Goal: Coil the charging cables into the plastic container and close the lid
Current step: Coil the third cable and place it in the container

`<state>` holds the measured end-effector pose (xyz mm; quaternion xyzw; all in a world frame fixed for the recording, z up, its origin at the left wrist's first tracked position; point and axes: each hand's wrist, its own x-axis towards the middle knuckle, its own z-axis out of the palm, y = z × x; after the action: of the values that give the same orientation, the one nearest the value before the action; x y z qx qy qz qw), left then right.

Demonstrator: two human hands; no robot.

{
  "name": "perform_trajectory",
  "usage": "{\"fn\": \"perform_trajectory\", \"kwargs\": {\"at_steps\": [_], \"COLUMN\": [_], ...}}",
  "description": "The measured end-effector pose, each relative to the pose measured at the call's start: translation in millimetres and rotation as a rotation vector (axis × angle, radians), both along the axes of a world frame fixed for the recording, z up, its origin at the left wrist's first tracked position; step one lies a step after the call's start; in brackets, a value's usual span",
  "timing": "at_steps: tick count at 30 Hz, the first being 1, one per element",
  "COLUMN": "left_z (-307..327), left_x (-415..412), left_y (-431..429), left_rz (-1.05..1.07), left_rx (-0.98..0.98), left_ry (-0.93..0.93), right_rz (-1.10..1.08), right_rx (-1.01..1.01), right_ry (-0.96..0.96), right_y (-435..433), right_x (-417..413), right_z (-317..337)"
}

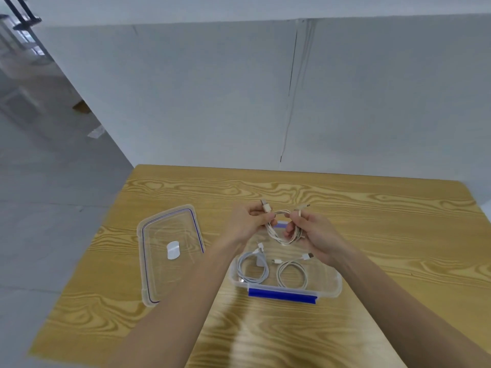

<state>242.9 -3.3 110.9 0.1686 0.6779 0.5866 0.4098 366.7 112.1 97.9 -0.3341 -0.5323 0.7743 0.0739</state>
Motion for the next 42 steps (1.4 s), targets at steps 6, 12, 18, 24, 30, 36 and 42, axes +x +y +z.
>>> {"fn": "perform_trajectory", "kwargs": {"at_steps": [6, 12, 18, 24, 30, 36, 42], "left_z": [-44, -86, -103, -111, -127, -137, -129], "left_x": [1, 4, 11, 18, 30, 33, 33], "left_y": [-1, 6, 23, 47, 57, 60, 58], "left_rz": [-0.072, -0.102, -0.158, -0.226, -0.313, -0.347, -0.470], "left_rx": [-0.168, -0.301, -0.421, -0.478, -0.555, -0.614, -0.645], "left_ry": [0.077, 0.149, 0.276, 0.447, 0.528, 0.602, 0.649], "right_rz": [0.079, 0.073, 0.023, 0.063, 0.208, 0.370, 0.459], "right_rx": [0.146, 0.336, 0.417, 0.610, 0.928, 1.200, 1.214], "right_ry": [-0.209, -0.384, -0.520, -0.651, -0.821, -0.927, -0.959], "right_y": [-7, -10, -4, 9, 13, 11, 9], "right_x": [5, 6, 7, 1, 5, 9, 9], "right_z": [-35, -67, -87, -107, -123, -125, -120]}}
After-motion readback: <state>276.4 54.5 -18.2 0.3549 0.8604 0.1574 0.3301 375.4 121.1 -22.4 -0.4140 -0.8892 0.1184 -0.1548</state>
